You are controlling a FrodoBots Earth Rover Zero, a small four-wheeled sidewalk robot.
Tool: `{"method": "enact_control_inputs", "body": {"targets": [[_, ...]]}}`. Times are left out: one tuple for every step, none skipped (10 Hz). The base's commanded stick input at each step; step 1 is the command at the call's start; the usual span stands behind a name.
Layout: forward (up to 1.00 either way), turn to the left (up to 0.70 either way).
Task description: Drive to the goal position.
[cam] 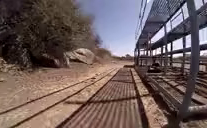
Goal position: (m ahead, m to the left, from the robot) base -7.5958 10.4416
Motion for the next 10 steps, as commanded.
{"method": "enact_control_inputs", "body": {"targets": [[0.00, 0.45], [0.00, 0.45], [0.00, 0.45], [0.00, 0.45], [0.00, 0.45], [0.00, 0.45], [0.00, 0.45], [0.00, 0.45], [0.00, 0.45], [0.00, 0.45]]}}
